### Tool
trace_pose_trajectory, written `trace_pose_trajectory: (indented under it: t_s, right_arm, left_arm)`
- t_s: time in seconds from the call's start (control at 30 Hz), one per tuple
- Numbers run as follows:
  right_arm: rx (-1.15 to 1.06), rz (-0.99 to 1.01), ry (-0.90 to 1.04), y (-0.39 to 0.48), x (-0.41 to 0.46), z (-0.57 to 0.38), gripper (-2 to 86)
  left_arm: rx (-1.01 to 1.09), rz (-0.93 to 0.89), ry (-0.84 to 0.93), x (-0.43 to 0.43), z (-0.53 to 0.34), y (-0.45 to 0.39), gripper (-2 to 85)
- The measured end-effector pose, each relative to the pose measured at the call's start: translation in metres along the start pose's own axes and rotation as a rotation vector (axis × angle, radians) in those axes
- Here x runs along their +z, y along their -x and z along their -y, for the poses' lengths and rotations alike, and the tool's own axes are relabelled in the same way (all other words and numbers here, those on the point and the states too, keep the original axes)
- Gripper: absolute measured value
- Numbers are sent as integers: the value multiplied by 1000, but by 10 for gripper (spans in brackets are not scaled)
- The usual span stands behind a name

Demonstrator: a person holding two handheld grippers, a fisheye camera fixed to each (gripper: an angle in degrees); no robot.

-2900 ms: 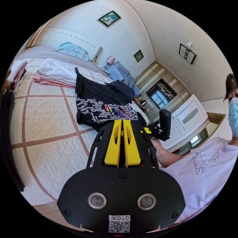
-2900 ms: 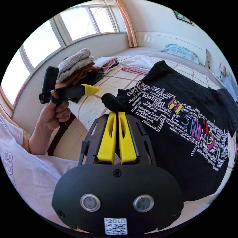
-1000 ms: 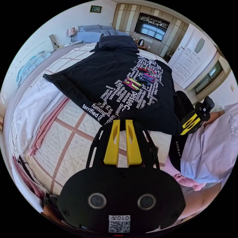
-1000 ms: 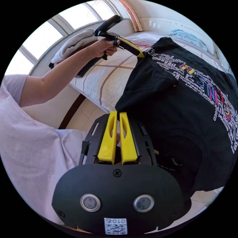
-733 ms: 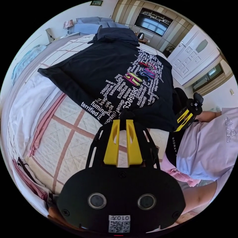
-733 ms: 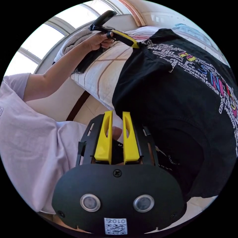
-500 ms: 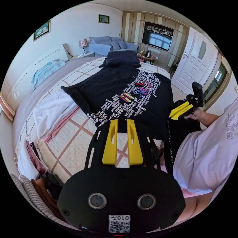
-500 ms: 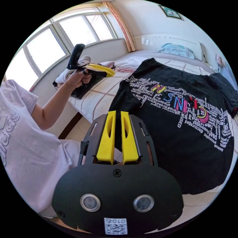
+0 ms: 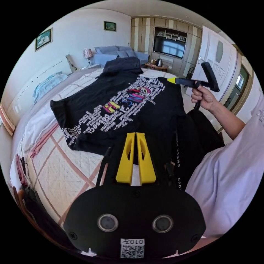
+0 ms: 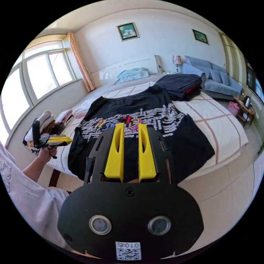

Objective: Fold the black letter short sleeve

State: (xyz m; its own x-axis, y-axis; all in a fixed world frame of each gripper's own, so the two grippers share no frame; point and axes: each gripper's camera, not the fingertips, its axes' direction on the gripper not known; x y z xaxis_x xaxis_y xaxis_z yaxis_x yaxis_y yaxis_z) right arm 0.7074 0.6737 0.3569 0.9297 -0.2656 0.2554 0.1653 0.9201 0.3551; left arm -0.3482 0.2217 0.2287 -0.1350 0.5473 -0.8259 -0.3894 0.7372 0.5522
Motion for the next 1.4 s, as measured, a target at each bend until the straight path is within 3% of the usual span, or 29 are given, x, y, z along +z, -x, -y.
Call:
trace_pose_trajectory:
  t_s: [0.07, 0.13, 0.37, 0.5, 0.6, 0.73, 0.83, 1.07, 1.17, 1.23, 1.4]
  right_arm:
    - [187, -116, -18, -63, -27, -16, 105]
    - [360, -103, -30, -125, -43, -38, 115]
    - [422, 99, -5, -180, -21, -50, 92]
    - [460, 150, -116, -182, -48, -47, 45]
    - [302, 55, -111, -124, -67, -19, 42]
    - [-122, -145, 125, 1, -20, 13, 45]
    - [-266, -176, 219, 39, 11, 1, 49]
    - [-240, 47, 257, 23, -3, -5, 69]
    - [-163, 133, 124, 5, -44, -2, 62]
    - [-100, 120, 91, -7, -49, -1, 60]
    - [-188, 2, 194, 11, -9, -2, 64]
  left_arm:
    - [14, -19, -89, -9, 14, -1, 8]
    - [62, -61, -125, -4, 36, -5, 6]
    - [176, -273, -202, 46, 112, -48, 3]
    - [255, -255, -143, 54, 104, -74, 1]
    - [225, -230, -97, 53, 85, -70, 1]
    - [172, -239, -91, 51, 75, -61, 2]
    - [168, -230, -86, 53, 78, -60, 5]
    - [143, -233, -30, 68, 73, -64, 21]
    - [142, -205, 7, 74, 65, -70, 29]
    - [132, -180, 36, 79, 60, -73, 31]
    - [59, -29, 131, 95, 31, -71, 34]
